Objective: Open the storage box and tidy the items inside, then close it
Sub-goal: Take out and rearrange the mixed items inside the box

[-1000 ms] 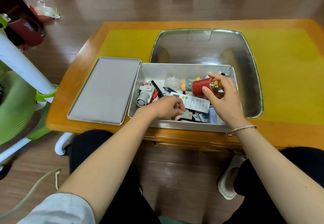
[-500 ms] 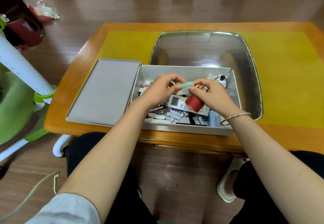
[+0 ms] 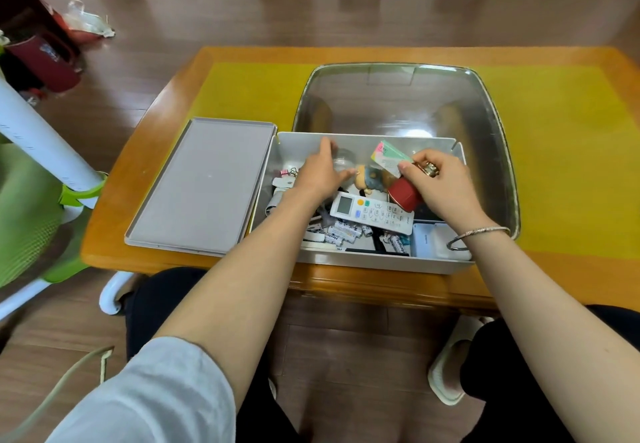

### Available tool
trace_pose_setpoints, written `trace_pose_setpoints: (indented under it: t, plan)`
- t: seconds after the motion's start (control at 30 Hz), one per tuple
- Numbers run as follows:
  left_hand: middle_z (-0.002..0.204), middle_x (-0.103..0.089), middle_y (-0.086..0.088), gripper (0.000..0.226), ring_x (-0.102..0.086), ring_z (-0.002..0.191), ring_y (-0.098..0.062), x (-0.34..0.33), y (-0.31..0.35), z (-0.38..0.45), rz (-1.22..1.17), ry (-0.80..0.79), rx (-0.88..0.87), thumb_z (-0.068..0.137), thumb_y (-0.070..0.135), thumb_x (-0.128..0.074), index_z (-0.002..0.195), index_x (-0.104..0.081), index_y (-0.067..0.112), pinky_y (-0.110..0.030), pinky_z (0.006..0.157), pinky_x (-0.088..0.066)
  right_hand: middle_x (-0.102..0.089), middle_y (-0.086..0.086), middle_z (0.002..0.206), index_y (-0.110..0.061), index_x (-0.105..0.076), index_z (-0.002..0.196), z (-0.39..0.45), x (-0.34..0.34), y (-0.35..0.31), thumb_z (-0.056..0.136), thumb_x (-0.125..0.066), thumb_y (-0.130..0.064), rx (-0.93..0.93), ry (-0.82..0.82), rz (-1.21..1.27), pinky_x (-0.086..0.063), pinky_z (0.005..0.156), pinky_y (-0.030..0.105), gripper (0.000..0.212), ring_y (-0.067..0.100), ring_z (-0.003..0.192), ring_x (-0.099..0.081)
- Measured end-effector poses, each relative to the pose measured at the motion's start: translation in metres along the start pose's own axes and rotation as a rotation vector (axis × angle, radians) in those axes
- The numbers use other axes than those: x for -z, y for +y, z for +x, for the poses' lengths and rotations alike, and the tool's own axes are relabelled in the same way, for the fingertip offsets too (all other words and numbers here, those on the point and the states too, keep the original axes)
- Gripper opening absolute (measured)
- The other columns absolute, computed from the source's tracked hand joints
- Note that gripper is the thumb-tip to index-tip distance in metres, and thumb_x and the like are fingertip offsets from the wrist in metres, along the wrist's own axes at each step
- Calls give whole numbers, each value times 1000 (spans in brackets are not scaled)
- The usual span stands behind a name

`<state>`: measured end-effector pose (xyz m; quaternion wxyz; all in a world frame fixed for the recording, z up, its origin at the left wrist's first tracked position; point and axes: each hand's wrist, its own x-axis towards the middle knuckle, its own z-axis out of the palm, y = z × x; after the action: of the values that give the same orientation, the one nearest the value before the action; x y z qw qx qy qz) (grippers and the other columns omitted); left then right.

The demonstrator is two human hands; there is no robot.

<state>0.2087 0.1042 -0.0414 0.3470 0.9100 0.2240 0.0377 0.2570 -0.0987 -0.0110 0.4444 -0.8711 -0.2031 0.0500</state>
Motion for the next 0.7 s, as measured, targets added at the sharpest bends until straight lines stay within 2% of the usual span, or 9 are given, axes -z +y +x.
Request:
trace_pose_setpoints:
  t: [0.13,0.23,0.3,0.37,0.43,0.47,0.53,0.6,0.7]
  plan:
    - [123,-56,-10,53,-55,108,-28,-5,6,1,-15,38,33,86,37,-67,122,-37,12,-34,80,-42,-61,-12,80,-23,-64,84,-2,1,0,87,-61,-40,-1,4,7,-41,52,12,17,-1,73,-55]
    - [124,-55,-9,48,-54,107,-29,1,5,-4,-54,46,20,83,25,-67,121,-39,14,-38,90,-47,-60,-17,77,-22,-64,85,-3,2,1,87,-61,-41,-5,13,18,-36,47,8,20,-3,71,-55]
    - [126,-54,-5,48,-53,108,-28,16,0,-13,-81,121,3,80,23,-67,123,-45,18,-42,92,-47,-60,-17,77,-21,-65,85,-3,3,1,87,-61,-41,-5,9,30,-36,46,8,21,-2,70,-55]
    - [128,-55,1,50,-53,108,-21,37,-10,-25,-154,150,-22,78,21,-67,125,-50,22,-27,87,-46,-61,-15,76,-21,-65,85,-2,4,1,87,-62,-40,-1,-2,49,-36,46,6,20,-1,68,-54]
    - [127,-56,8,48,-52,110,-13,60,-21,-39,-201,37,-81,79,16,-69,124,-54,25,-8,80,-39,-61,-11,75,-20,-65,83,0,4,-1,86,-63,-38,15,-23,78,-37,48,6,19,1,65,-53]
    - [126,-57,8,44,-51,113,-12,68,-26,-44,-189,-60,-103,80,16,-70,121,-57,27,-9,85,-38,-61,-9,75,-21,-64,82,0,3,-3,86,-63,-38,25,-41,90,-38,51,8,18,1,66,-52]
    - [122,-59,5,26,-46,123,-15,76,-29,-51,-101,-207,-106,80,27,-72,105,-68,27,-27,103,-36,-62,-8,78,-23,-64,81,1,1,-9,86,-63,-37,52,-90,100,-42,58,15,15,3,69,-54]
    - [126,-57,3,24,-40,129,-18,76,-26,-53,-55,-187,-101,80,42,-72,96,-72,24,-39,109,-32,-64,-4,81,-24,-64,82,2,-2,-16,86,-64,-36,78,-137,90,-49,65,27,13,12,74,-57]
    - [130,-54,4,32,-47,123,-14,69,-12,-54,-122,-25,-240,87,35,-67,116,-61,23,-25,99,-38,-67,2,84,-24,-65,85,4,-6,-25,85,-65,-38,128,-194,-10,-52,74,42,14,23,80,-61]
